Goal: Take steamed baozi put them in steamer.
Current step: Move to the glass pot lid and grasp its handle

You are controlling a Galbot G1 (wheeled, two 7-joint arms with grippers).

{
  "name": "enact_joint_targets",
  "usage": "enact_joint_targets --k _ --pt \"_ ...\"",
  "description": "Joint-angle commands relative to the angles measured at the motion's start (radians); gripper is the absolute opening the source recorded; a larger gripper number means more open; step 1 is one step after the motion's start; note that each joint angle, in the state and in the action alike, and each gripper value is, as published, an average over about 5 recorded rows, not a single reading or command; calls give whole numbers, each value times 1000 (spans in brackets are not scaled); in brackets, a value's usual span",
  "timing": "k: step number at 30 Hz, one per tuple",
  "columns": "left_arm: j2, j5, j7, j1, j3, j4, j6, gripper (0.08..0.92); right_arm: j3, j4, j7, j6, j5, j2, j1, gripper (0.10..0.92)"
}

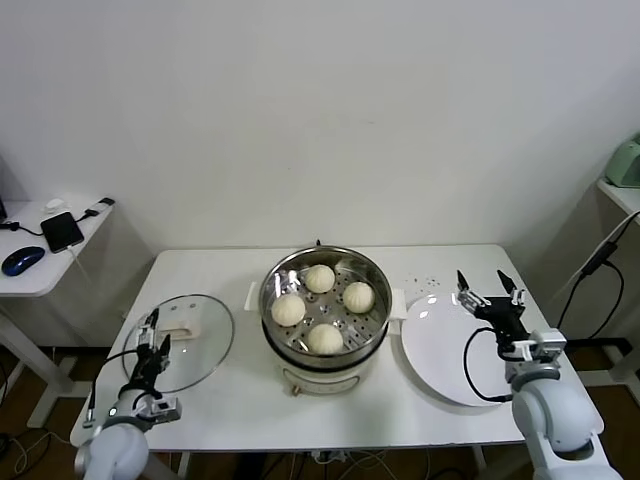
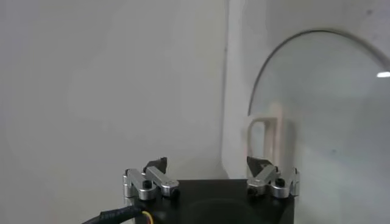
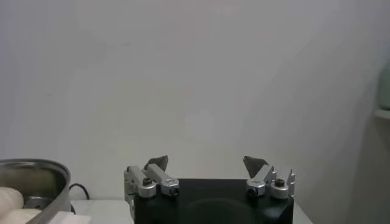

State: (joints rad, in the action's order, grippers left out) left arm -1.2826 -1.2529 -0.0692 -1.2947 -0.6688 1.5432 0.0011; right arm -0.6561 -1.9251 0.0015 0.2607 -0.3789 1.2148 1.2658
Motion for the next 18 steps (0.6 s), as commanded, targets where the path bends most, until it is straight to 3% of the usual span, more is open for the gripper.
enact_joint_targets --k 1,18 --pt "8 -79 -46 68 31 -122 13 823 -4 1 -2 -2 -1 0 6 823" --pt "4 -98 -100 143 39 -216 27 823 -17 3 -3 -10 -1 5 21 823"
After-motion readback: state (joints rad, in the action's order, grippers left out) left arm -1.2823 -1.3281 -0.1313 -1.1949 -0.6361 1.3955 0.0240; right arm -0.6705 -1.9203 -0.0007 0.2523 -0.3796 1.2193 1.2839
